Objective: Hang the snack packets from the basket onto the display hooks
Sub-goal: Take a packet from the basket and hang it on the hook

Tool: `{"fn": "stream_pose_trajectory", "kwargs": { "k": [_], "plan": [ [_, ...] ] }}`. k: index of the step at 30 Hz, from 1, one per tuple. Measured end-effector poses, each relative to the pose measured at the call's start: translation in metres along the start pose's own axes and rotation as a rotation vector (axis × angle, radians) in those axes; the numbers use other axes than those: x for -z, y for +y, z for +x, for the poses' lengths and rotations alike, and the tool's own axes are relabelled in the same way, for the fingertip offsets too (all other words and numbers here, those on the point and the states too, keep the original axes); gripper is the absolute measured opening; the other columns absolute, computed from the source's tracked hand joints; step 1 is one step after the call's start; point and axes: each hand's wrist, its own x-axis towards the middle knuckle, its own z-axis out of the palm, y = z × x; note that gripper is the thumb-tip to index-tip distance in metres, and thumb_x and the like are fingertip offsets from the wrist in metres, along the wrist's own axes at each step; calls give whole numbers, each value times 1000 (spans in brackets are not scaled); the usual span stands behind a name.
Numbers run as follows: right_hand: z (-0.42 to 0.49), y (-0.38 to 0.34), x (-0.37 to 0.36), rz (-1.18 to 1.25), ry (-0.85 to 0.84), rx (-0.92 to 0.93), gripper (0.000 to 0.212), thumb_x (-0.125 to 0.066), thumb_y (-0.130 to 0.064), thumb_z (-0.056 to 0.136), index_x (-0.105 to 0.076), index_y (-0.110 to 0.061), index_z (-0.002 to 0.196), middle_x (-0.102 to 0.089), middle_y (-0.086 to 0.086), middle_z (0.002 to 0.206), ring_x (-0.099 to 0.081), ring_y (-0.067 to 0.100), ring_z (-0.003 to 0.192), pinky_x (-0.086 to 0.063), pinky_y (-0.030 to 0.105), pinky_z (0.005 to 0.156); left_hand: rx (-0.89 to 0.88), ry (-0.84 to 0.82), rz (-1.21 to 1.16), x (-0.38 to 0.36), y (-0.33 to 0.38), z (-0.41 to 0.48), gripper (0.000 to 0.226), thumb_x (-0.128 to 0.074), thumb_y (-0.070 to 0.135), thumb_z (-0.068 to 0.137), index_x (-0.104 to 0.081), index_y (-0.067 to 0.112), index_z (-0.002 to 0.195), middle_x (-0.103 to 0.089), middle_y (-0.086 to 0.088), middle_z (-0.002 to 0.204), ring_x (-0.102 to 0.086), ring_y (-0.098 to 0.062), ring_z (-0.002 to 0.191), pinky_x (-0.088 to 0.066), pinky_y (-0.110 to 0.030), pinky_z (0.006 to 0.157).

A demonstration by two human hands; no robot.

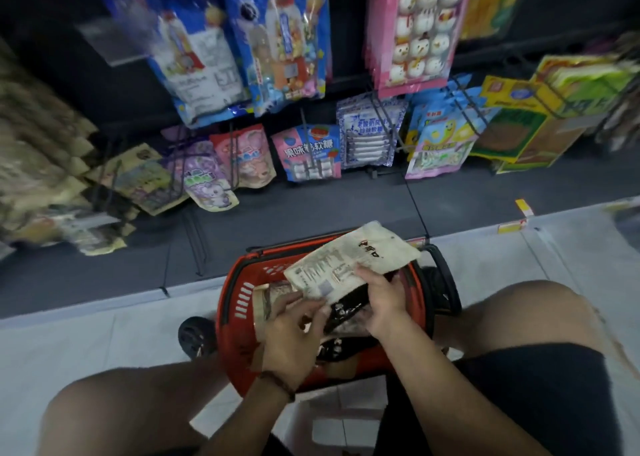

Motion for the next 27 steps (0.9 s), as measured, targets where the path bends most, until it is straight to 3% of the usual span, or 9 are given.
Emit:
{"fn": "stream_pose_trajectory", "kwargs": {
  "k": [2, 6, 9, 12, 15, 17, 21, 25, 27],
  "plan": [
    [-17, -11, -4, -36, -69, 132, 42, -89, -4, 78, -73, -15, 114, -82, 15, 107, -80, 39, 94, -62, 69, 84, 7, -86, 12, 25, -1, 8, 31, -63, 61, 94, -81, 36, 95, -70, 17, 110, -61, -3, 118, -52, -29, 103],
    [-58, -49, -5, -166, -245, 312, 33, -84, -1, 83, -76, -13, 113, -83, 10, 108, -78, 38, 103, -61, 61, 93, 37, -5, 40, 90, 21, 47, 26, -70, 57, 94, -67, 38, 112, -65, 11, 121, -65, 0, 102, -59, -29, 84],
    [-94, -87, -11, -296, -448, 409, 43, -86, -12, 81, -75, -14, 123, -80, 7, 119, -76, 36, 112, -57, 59, 100, 113, -90, -145, 142, 65, 69, 53, -79, 56, 91, -58, 29, 131, -55, 8, 135, -61, -7, 116, -53, -26, 94],
    [-134, -130, -32, -409, -590, 512, 50, -85, -10, 77, -72, -9, 125, -80, 10, 120, -76, 35, 111, -55, 59, 104, 104, -255, -415, 183, 110, 75, 57, -87, 46, 85, -64, 23, 132, -74, 5, 128, -75, -12, 111, -62, -26, 87],
    [-176, -167, -59, -466, -678, 568, 49, -84, -5, 77, -71, -9, 124, -81, 12, 117, -77, 36, 109, -58, 56, 100, 111, -362, -667, 208, 147, 70, 58, -86, 39, 83, -70, 13, 133, -79, -10, 125, -78, -28, 112, -64, -43, 94],
    [-201, -188, -76, -464, -700, 606, 48, -84, -4, 78, -70, -8, 124, -81, 14, 116, -77, 38, 107, -60, 55, 97, 80, -273, -811, 221, 168, 67, 58, -86, 36, 81, -71, 9, 131, -79, -16, 123, -77, -37, 113, -60, -54, 101],
    [-238, -227, -108, -492, -722, 692, 37, -78, -2, 89, -68, -9, 123, -82, 13, 111, -79, 35, 101, -63, 51, 90, -3, -65, -877, 253, 208, 71, 50, -85, 26, 84, -70, 4, 127, -81, -16, 118, -78, -38, 108, -60, -60, 99],
    [-263, -255, -135, -573, -804, 713, 69, -96, -19, 66, -66, -12, 128, -81, 11, 116, -78, 34, 107, -60, 54, 98, -69, 16, -830, 290, 234, 78, 36, -81, 25, 94, -72, 7, 123, -82, -14, 114, -80, -35, 104, -62, -59, 97],
    [-273, -264, -147, -579, -806, 749, 59, -92, -12, 74, -66, -11, 127, -82, 10, 113, -79, 33, 104, -60, 54, 98, -129, 61, -740, 302, 244, 80, 37, -79, 34, 94, -71, 14, 124, -82, -8, 117, -81, -27, 103, -64, -54, 95]
  ]
}}
